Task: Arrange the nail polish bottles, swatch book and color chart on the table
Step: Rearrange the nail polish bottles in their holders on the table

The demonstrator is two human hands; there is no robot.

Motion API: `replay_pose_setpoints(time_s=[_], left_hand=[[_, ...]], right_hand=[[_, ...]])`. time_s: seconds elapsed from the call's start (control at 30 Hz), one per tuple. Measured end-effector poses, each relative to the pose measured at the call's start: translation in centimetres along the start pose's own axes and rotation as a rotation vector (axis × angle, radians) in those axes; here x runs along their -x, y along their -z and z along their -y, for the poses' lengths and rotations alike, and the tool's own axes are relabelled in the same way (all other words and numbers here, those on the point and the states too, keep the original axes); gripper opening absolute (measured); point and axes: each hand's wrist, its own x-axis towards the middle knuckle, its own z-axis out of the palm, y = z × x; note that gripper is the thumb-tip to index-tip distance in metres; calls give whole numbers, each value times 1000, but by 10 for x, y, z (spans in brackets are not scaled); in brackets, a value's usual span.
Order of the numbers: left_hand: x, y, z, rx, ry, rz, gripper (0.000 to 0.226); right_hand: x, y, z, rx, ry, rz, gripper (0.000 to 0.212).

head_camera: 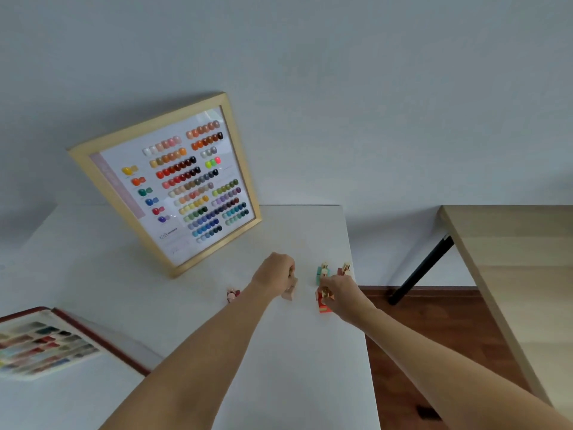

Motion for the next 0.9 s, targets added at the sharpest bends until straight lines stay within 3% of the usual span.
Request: replay_pose_setpoints(time_s=[0.67, 0.8, 0.9], left_hand=[[28, -46, -36, 40, 88, -74, 9], [33, -44, -32, 47, 58, -42, 12], [38, -39, -24, 55, 34, -1, 28]], right_hand=[[13, -10, -25, -72, -8, 31, 19], [15, -12, -27, -75, 3, 56, 28], [15, -13, -29, -83, 3, 56, 35]])
